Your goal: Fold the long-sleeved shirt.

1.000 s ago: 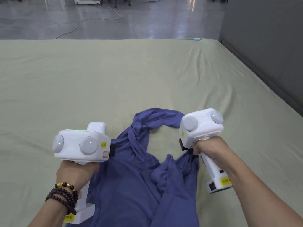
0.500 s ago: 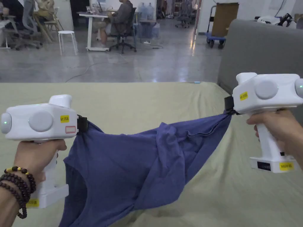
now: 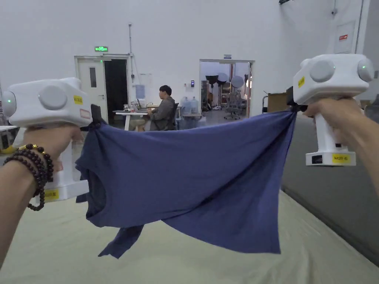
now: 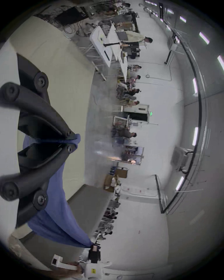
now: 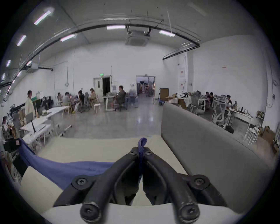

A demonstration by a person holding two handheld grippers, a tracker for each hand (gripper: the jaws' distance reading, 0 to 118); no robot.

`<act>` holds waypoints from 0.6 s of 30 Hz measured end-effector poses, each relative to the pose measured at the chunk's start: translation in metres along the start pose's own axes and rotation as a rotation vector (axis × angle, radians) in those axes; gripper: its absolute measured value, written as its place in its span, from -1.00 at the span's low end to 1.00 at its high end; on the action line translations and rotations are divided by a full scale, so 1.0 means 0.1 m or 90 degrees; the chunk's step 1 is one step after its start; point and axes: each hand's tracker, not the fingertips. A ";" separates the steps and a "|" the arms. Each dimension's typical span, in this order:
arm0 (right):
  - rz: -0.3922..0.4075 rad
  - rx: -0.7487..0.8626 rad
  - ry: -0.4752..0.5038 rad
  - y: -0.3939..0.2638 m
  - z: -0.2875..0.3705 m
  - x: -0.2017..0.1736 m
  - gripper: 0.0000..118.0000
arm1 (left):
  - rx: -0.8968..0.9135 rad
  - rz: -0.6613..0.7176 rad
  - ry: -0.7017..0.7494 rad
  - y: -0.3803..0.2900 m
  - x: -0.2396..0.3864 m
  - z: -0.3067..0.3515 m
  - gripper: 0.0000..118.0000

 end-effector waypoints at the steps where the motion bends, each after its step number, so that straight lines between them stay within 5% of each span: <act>1: -0.007 0.001 -0.001 0.04 -0.01 0.00 -1.00 | -0.002 0.010 -0.003 0.04 -0.01 0.00 -1.00; 9: -0.008 -0.044 0.009 -0.43 -0.26 -0.03 -1.00 | -0.046 0.039 -0.001 -0.40 -0.16 -0.18 -1.00; 18: -0.044 -0.219 0.034 -2.36 -0.87 -0.09 -1.00 | -0.215 0.092 0.034 -2.35 -0.53 -0.54 -1.00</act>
